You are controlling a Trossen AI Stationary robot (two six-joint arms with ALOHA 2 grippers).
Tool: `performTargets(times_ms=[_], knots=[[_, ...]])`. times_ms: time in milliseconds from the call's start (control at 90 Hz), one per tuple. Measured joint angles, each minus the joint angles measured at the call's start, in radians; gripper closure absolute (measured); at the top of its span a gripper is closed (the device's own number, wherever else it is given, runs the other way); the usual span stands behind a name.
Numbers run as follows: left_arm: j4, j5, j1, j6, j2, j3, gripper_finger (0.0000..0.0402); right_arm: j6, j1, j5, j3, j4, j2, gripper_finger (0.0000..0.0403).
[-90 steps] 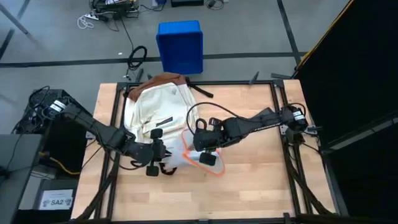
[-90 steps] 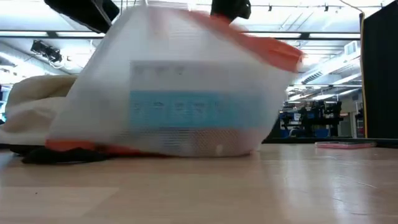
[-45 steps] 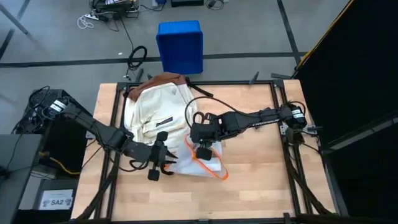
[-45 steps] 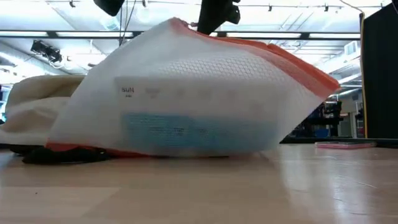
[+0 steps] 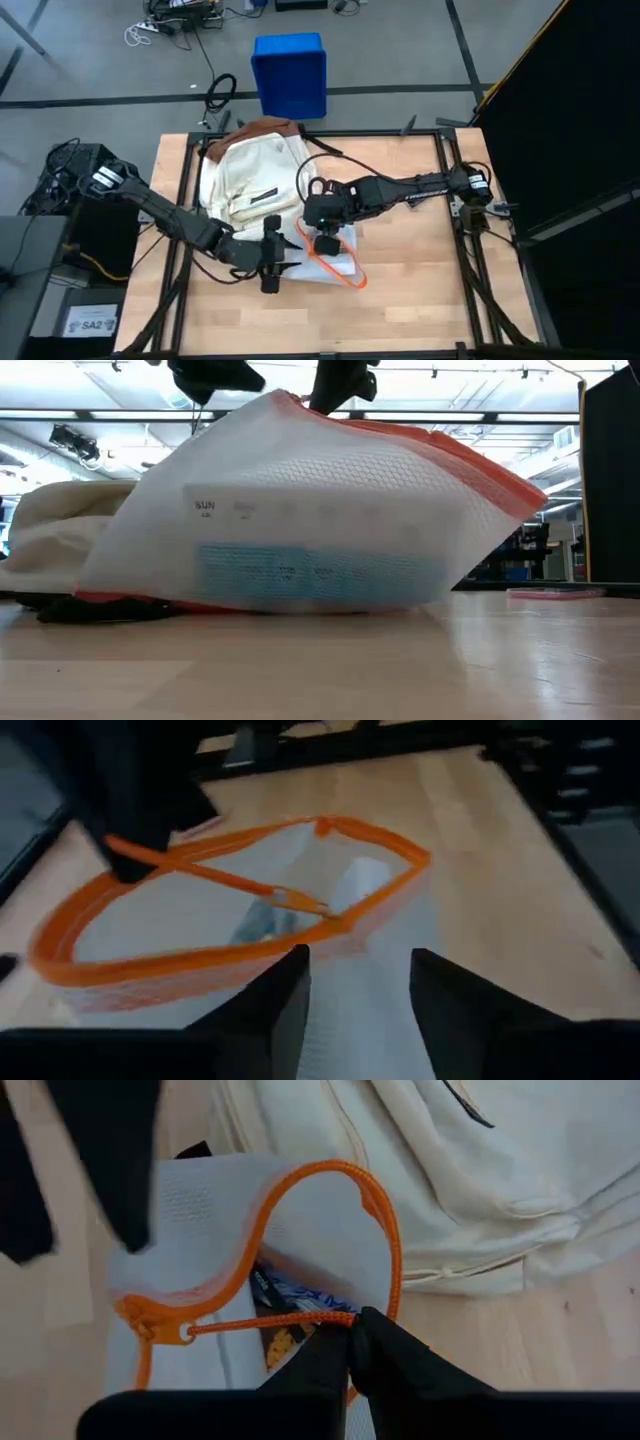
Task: Unpack backpack
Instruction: Close the zip bag
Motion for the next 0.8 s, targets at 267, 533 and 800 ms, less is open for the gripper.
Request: performTargets(times_ms=[267, 533, 800], knots=[[0.002, -0.037, 0.003, -0.066, 0.072, 0.027, 0.0249, -0.01, -0.001, -0.012, 0.0, 0.003, 0.0, 0.0403], [0.033, -0.045, 0.012, -0.099, 0.111, 0.027, 0.0249, -0.01, -0.001, -0.012, 0.0, 0.003, 0.0, 0.0403], [0.047, -0.032, 0.018, -0.1, 0.113, 0.028, 0.0249, -0.009, -0.001, -0.015, 0.0, 0.007, 0.0, 0.0403]])
